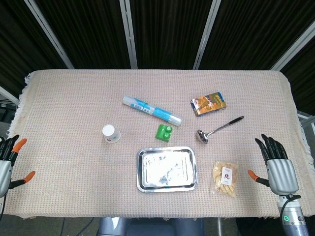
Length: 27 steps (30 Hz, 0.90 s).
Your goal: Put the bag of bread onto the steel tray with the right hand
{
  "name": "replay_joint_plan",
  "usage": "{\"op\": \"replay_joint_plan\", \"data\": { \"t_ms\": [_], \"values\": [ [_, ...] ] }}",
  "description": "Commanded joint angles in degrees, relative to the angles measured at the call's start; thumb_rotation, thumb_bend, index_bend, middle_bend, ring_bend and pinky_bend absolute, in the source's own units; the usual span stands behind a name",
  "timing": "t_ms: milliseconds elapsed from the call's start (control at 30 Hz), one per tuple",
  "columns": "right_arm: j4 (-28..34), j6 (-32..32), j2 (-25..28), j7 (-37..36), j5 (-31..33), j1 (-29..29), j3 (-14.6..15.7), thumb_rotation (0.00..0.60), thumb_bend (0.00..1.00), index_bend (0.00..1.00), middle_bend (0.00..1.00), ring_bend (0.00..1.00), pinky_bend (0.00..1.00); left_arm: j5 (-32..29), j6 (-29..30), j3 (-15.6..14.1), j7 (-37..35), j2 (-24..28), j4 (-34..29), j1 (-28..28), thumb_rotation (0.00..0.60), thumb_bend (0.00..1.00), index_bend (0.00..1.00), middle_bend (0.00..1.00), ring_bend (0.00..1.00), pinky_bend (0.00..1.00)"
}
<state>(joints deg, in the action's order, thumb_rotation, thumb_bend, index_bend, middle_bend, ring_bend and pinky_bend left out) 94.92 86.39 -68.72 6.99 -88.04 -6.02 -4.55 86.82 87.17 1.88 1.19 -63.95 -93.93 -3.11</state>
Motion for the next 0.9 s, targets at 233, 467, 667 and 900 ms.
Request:
{"op": "replay_joint_plan", "data": {
  "t_ms": [233,467,667,900],
  "values": [
    [-0.04,0.37,-0.05,-0.06,-0.34,0.31,0.35,0.600,0.13,0.08,0.01,0.00,0.11,0.27,0.49,-0.18,-0.51,-0.13,0.50,0.30,0.600,0.16,0.10,0.00,0.00,0.00],
    [-0.23,0.67,-0.07,-0.56,-0.49,0.60,0.56,0.600,0.13,0.07,0.01,0.00,0.11,0.54,0.63,-0.32,-0.94,-0.32,0.89,0.40,0.600,0.16,0.10,0.00,0.00,0.00],
    [-0.24,0.92,0.18,-1.06,-0.81,0.67,0.57,0.600,0.13,0.07,0.01,0.00,0.11,0.78,0.68,-0.26,-0.80,-0.35,0.77,0.28,0.600,0.16,0.10,0.00,0.00,0.00],
    [-0.29,0.76,0.35,-1.88,-0.79,0.82,0.82,0.600,0.13,0.07,0.00,0.00,0.11,0.97,0.87,-0.23,-0.65,-0.22,0.52,0.28,0.600,0.16,0.10,0.00,0.00,0.00]
  ]
}}
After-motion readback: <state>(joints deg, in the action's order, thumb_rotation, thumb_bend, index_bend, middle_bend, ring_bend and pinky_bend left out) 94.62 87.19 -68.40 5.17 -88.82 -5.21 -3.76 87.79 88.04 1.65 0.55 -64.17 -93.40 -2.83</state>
